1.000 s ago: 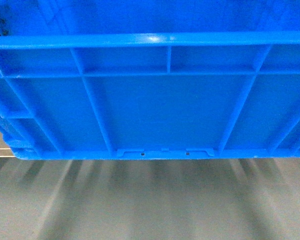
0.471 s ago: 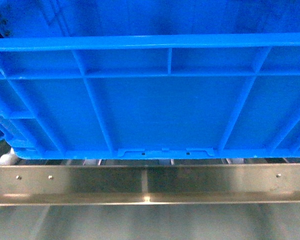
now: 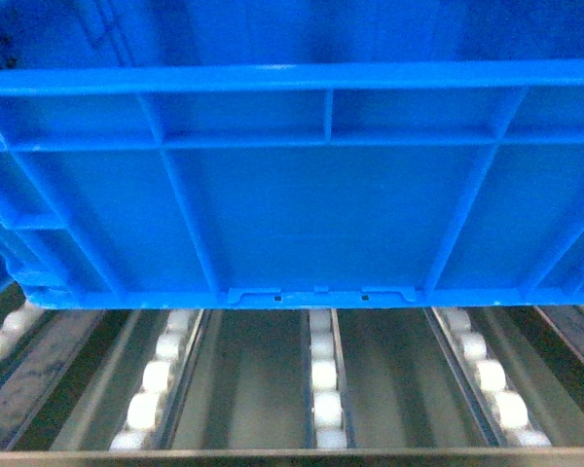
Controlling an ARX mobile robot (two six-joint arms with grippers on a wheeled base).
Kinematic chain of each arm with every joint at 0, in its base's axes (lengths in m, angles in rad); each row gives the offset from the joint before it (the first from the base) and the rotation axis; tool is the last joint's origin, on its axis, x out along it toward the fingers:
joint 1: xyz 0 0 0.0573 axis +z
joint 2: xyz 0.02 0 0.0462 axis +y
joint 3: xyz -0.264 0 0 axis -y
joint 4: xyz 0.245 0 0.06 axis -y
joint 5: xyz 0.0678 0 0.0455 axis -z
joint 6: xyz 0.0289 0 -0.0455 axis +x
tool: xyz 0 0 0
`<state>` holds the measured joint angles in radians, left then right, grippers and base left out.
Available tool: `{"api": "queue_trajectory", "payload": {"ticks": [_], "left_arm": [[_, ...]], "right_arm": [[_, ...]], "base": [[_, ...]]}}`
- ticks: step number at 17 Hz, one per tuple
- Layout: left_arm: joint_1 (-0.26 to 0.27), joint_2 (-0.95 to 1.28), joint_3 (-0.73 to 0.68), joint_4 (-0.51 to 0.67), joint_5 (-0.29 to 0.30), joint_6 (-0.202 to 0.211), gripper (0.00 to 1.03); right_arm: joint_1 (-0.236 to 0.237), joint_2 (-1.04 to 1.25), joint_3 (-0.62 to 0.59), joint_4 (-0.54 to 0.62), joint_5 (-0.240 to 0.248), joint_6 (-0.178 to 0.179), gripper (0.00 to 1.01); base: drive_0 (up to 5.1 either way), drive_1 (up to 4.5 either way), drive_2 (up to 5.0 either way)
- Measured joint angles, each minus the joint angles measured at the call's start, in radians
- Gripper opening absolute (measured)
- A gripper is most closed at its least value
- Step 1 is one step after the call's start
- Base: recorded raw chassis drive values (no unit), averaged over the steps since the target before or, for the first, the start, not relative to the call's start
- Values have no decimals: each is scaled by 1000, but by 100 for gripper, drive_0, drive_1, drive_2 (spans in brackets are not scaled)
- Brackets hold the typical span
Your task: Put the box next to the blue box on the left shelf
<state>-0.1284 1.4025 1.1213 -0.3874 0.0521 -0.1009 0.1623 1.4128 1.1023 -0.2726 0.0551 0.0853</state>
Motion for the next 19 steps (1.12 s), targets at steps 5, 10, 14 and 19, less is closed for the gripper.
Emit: {"api": "queue_trajectory", "payload": {"ticks": [5,10,14,19], "left_arm": [[0,3,0,3,0,0,5],[0,3,0,3,0,0,5],[0,3,0,3,0,0,5],[0,3,0,3,0,0,5]], "right_arm": [[0,3,0,3,0,0,7],[0,3,0,2,0,0,7],[0,3,0,3,0,0,7],[0,3,0,2,0,0,7]], "base": [[0,0,0],[0,0,0],[0,0,0],[0,0,0]]}}
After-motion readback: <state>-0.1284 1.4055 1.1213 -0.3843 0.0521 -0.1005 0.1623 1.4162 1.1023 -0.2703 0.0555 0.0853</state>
